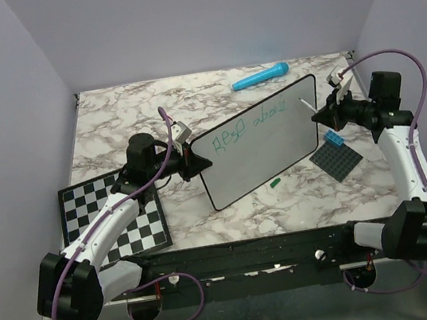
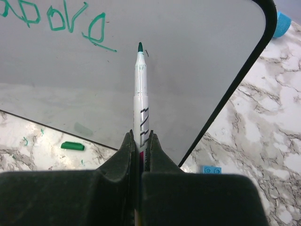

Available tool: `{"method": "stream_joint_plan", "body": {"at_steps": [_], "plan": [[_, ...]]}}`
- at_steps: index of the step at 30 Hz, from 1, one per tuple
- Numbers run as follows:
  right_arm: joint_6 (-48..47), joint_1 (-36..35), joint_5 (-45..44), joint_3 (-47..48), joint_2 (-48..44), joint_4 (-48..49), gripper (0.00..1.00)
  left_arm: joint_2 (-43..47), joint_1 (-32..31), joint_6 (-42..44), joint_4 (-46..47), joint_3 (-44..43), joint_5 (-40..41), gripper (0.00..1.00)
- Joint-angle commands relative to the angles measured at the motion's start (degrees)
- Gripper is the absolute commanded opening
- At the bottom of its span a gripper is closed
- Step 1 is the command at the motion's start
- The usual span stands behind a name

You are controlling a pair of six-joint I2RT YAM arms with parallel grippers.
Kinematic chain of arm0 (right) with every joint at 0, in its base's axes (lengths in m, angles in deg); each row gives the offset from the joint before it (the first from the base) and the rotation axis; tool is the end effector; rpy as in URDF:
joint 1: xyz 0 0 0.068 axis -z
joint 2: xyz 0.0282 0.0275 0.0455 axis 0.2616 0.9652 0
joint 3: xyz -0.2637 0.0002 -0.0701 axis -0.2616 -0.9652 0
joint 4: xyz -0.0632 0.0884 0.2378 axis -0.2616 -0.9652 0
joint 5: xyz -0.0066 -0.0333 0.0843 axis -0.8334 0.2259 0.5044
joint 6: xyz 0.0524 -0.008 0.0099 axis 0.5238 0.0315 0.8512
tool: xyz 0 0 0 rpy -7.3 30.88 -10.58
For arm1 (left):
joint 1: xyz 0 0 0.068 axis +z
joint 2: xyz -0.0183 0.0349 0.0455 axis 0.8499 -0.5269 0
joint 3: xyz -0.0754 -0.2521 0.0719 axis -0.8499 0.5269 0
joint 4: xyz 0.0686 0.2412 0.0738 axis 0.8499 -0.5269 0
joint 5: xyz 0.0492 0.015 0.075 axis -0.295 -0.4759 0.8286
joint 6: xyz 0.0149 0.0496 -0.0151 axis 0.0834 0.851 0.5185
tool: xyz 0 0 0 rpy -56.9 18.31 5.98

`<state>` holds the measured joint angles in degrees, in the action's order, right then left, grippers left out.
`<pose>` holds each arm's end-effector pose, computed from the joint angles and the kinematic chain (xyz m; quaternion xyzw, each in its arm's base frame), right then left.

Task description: Write a sentence on the whiteboard

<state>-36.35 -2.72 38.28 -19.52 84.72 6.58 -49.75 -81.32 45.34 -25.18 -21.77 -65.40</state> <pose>0.2548 -0.0291 0.3234 -0.3175 0.7780 0.1846 0.5098 0.2230 -0.1216 0.2731 0.3063 0.7249 -0.4367 0.4359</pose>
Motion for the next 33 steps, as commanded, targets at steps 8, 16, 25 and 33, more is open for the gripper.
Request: {"method": "stream_joint_plan", "body": {"at_steps": [8, 16, 25, 33], "plan": [[3.79, -1.02, 1.56, 3.8, 3.54, 4.64, 0.01, -1.77, -0.35, 6.86, -9.65, 1.29, 5.43, 0.0], [4.59, -2.78, 0.34, 4.07, 4.95, 5.52, 0.0, -1.85, -0.35, 6.86, -9.56, 1.29, 5.43, 0.0], [4.15, -3.04, -3.71, 4.33, 6.63, 3.33, 0.01, -2.03, -0.35, 6.86, -9.65, 1.29, 5.6, 0.0], [0.11, -3.04, 2.17, 2.31, 3.19, 1.4, 0.0, -1.94, -0.35, 6.86, -9.56, 1.29, 5.61, 0.0]]}}
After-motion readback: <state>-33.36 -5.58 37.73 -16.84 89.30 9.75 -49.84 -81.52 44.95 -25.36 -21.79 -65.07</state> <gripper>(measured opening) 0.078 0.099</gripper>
